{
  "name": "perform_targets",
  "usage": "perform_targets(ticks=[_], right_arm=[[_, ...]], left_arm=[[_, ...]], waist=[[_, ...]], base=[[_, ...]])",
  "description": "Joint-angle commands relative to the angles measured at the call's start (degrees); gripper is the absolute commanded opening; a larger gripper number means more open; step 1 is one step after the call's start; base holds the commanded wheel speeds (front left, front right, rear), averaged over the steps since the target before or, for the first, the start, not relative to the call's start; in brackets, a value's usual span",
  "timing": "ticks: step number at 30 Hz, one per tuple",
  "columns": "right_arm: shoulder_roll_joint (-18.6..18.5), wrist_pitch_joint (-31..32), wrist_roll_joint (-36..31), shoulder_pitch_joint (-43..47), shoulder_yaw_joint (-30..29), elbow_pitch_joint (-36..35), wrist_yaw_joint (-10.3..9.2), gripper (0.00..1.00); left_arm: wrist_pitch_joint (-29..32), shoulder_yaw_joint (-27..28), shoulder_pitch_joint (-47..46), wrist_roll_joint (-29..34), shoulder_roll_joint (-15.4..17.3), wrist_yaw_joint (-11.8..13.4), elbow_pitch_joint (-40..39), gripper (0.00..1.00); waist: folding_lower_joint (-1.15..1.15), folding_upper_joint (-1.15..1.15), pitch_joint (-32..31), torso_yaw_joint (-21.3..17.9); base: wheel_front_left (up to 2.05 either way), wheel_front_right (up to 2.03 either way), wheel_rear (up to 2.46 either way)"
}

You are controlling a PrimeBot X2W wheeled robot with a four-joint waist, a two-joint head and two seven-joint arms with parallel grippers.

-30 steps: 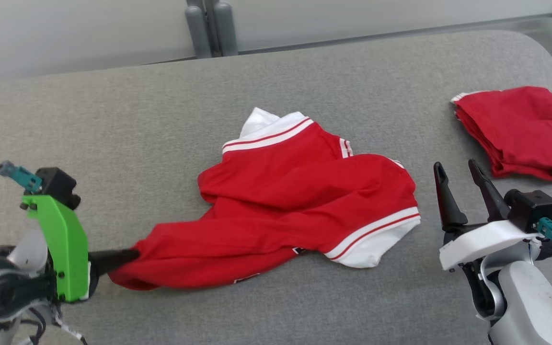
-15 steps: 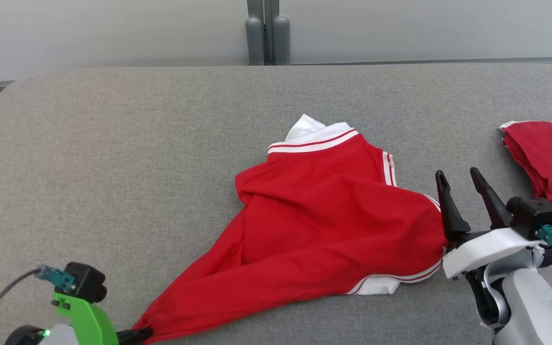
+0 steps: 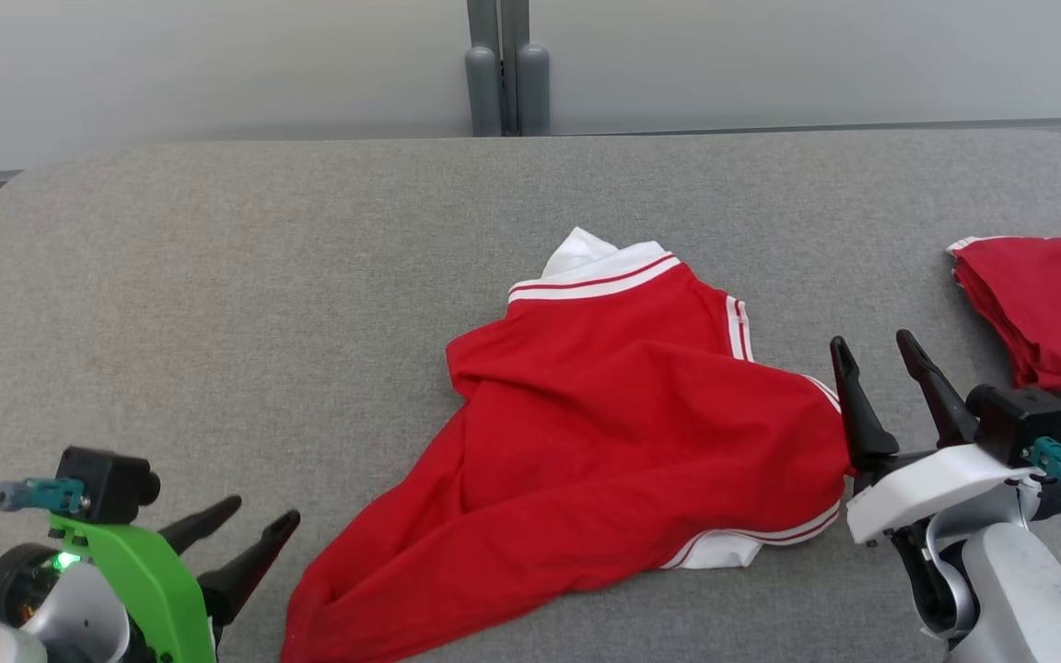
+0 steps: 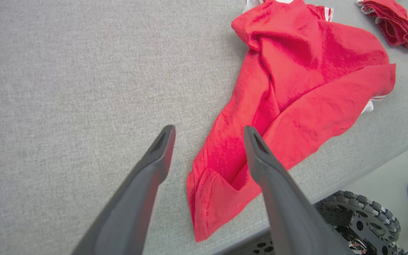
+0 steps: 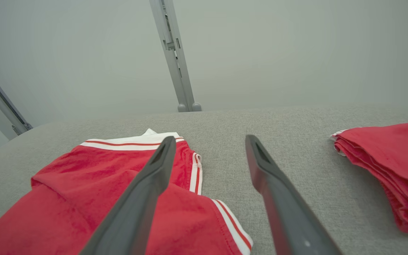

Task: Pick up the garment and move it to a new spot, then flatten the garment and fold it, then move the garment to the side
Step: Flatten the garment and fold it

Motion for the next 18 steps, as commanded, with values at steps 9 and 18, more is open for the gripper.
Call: perform_targets(ticks=[9, 18], right_arm=[[0.54, -0.16, 0.24, -2.73, 1.07, -0.62, 0.0, 1.0], [1.28, -0.74, 0.8, -5.68, 2.09, 0.78, 0.0, 1.0]], left_arm=[[6.07, -6.59, -12.1, -1.4, -5.99, -0.17, 8.51, 1.0], [14.31, -16.47, -23.25, -8.42, -6.35, -0.23, 14.96, 1.0]], waist=[[0.0, 0.0, 2.9, -3.62], [0.0, 0.0, 5.59, -8.36]], base=[[0.0, 0.0, 0.0], [0.0, 0.0, 0.0]])
